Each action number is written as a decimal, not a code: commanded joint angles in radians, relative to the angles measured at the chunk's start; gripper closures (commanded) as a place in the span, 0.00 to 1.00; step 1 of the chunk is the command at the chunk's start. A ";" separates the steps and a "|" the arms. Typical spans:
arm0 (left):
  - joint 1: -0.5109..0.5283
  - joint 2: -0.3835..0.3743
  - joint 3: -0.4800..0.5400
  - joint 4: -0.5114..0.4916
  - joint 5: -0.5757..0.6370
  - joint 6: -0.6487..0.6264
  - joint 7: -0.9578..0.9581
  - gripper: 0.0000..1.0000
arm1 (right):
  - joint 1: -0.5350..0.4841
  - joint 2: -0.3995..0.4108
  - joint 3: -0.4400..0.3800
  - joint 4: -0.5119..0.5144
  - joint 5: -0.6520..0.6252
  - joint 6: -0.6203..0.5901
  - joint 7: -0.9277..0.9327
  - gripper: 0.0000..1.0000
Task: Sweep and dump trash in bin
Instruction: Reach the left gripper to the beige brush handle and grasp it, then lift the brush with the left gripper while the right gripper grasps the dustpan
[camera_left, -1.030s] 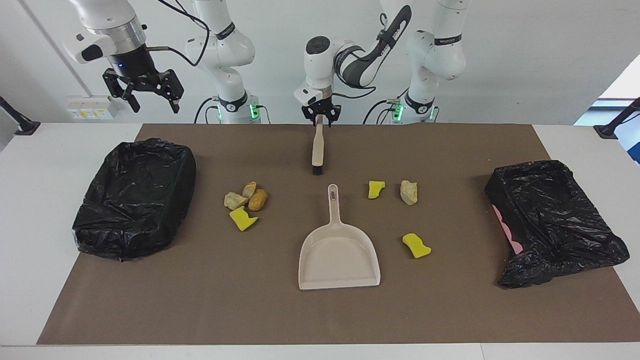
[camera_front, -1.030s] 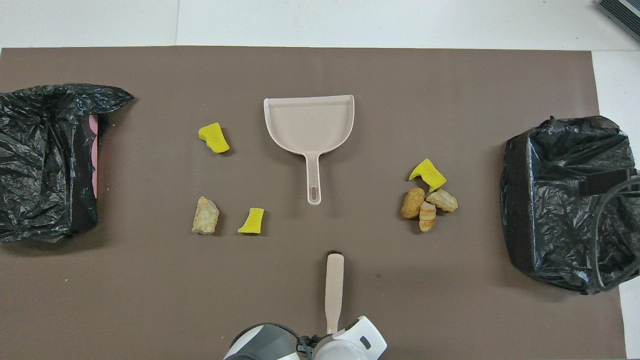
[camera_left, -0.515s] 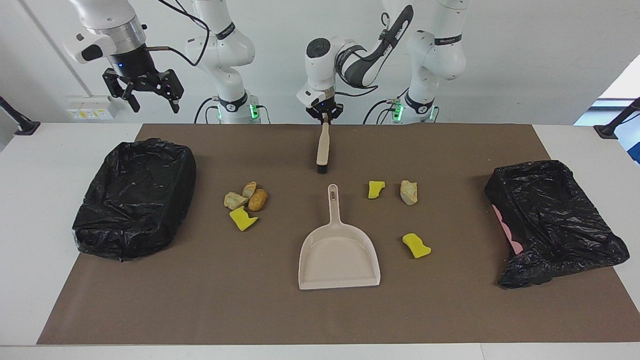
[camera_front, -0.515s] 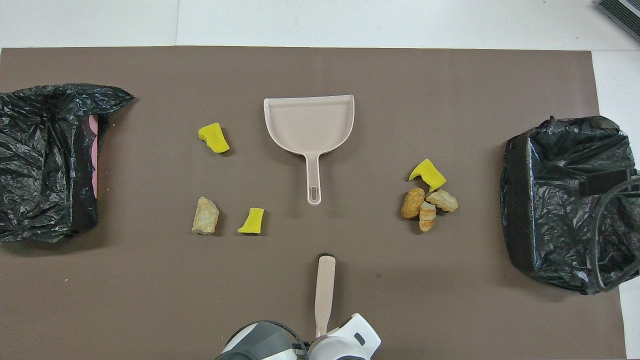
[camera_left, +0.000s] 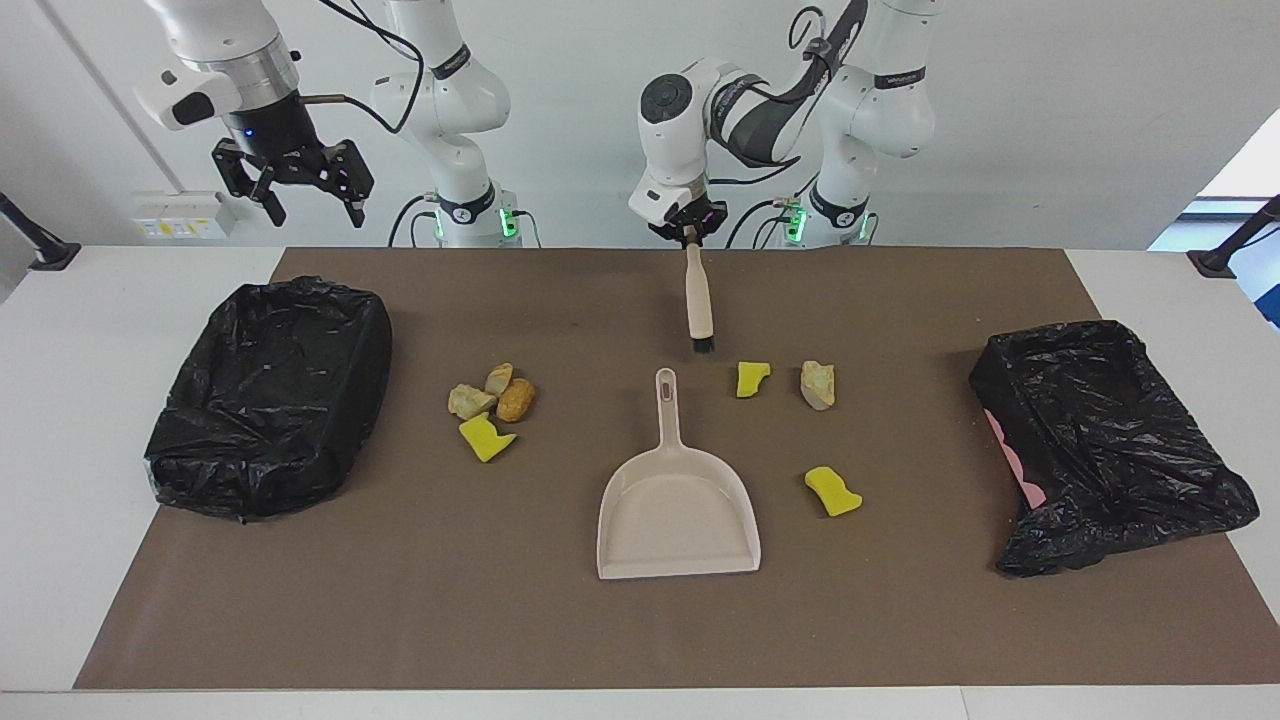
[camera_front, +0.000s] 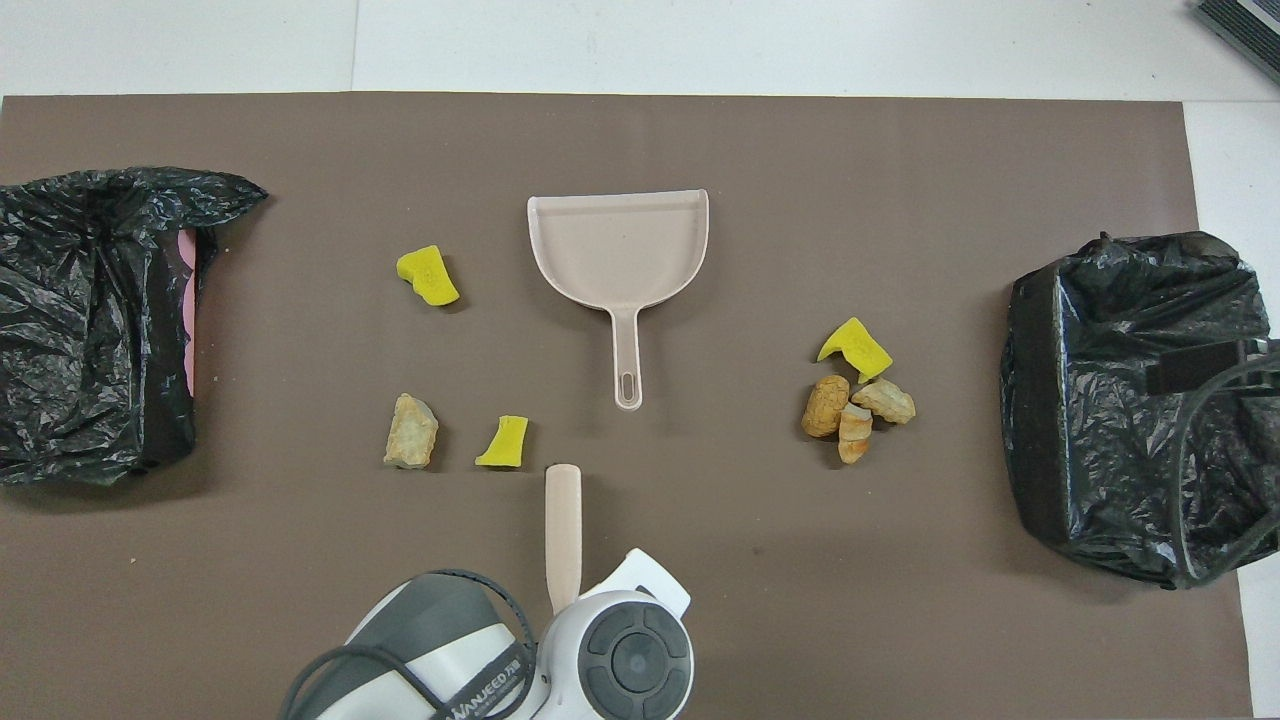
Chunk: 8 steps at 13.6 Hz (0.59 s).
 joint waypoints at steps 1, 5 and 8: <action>0.082 -0.026 -0.010 0.015 0.042 -0.061 -0.003 1.00 | 0.037 -0.014 0.013 -0.017 -0.002 -0.006 0.026 0.00; 0.269 -0.007 -0.010 0.012 0.104 -0.057 0.107 1.00 | 0.109 0.029 0.013 -0.100 0.075 0.159 0.157 0.00; 0.366 -0.006 -0.010 0.006 0.202 -0.070 0.170 1.00 | 0.215 0.116 0.013 -0.105 0.078 0.277 0.290 0.00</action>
